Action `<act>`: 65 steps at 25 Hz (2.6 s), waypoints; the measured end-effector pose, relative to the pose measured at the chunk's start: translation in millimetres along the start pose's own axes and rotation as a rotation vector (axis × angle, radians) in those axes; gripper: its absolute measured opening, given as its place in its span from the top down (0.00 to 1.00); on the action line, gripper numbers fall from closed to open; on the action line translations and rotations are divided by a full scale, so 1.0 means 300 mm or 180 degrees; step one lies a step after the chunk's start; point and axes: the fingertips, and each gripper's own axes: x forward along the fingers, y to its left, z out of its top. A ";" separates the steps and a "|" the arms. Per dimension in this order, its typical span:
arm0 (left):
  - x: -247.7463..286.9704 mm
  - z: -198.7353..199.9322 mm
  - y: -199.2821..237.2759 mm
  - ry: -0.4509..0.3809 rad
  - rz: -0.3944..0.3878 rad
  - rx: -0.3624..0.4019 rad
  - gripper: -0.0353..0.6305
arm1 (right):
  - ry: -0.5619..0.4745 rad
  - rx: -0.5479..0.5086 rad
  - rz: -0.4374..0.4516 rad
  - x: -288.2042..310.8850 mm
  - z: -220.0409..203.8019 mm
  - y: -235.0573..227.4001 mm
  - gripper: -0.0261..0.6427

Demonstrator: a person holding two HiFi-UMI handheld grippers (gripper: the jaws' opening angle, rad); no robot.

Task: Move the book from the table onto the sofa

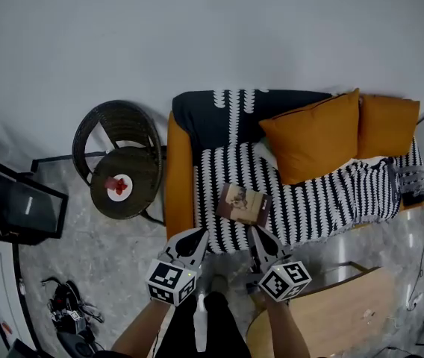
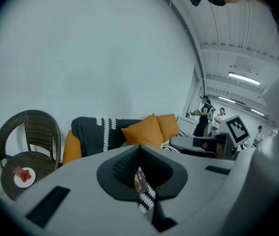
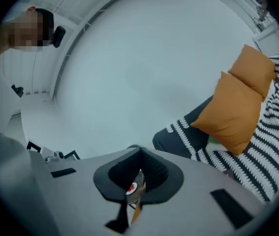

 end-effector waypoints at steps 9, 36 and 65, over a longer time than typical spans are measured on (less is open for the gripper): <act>-0.087 0.123 -0.061 -0.0149 -0.0055 0.0065 0.93 | -0.0072 -0.0437 0.0091 -0.054 0.091 0.154 0.93; -0.444 0.471 -0.259 -0.0609 -0.0320 0.0459 0.93 | -0.0661 -0.1100 0.0253 -0.271 0.357 0.646 0.93; -0.653 0.571 -0.297 -0.0929 -0.0325 0.0871 0.93 | -0.0806 -0.1543 0.0411 -0.327 0.362 0.888 0.93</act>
